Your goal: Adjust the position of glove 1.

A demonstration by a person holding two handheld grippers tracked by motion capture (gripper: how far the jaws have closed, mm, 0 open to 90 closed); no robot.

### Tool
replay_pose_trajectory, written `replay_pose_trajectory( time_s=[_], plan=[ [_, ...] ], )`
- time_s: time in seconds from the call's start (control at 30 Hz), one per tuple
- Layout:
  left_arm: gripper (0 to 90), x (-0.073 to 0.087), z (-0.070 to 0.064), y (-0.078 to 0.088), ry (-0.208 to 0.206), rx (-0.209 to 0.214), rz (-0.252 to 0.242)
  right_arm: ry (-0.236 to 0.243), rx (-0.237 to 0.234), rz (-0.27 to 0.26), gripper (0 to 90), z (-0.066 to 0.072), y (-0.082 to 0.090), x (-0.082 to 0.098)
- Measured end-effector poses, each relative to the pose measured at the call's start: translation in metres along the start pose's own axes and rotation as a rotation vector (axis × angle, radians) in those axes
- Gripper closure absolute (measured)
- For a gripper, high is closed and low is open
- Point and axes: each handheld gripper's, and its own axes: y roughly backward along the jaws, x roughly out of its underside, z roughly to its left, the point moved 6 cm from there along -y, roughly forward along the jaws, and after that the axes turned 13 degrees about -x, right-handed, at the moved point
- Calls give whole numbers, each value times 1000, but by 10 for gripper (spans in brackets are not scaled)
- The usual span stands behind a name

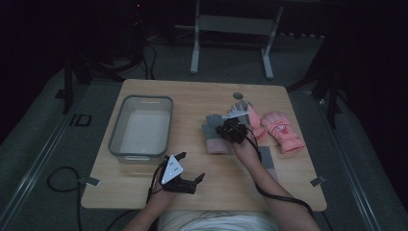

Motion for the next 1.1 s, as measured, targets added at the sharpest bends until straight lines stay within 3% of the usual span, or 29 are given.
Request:
replay_pose_trajectory(
  time_s=[0.3,0.37,0.63,0.77,0.83,0.9,1.1],
  plan=[
    [4,0,0,0,-2,-2,1,-8,-23,-8,850,20,21,20],
    [4,0,0,0,-5,-2,2,-7,-19,0,850,25,22,33],
    [4,0,0,0,-8,-3,0,-57,-9,71,847,27,7,79],
    [4,0,0,0,-6,-2,3,-63,-9,67,835,25,6,81],
    [4,0,0,0,-6,-2,3,-55,-15,75,798,24,5,80],
    [4,0,0,0,-8,-3,2,-58,-23,75,694,24,5,79],
    [4,0,0,0,-4,-3,3,-50,-65,35,505,28,17,74]
  ],
)
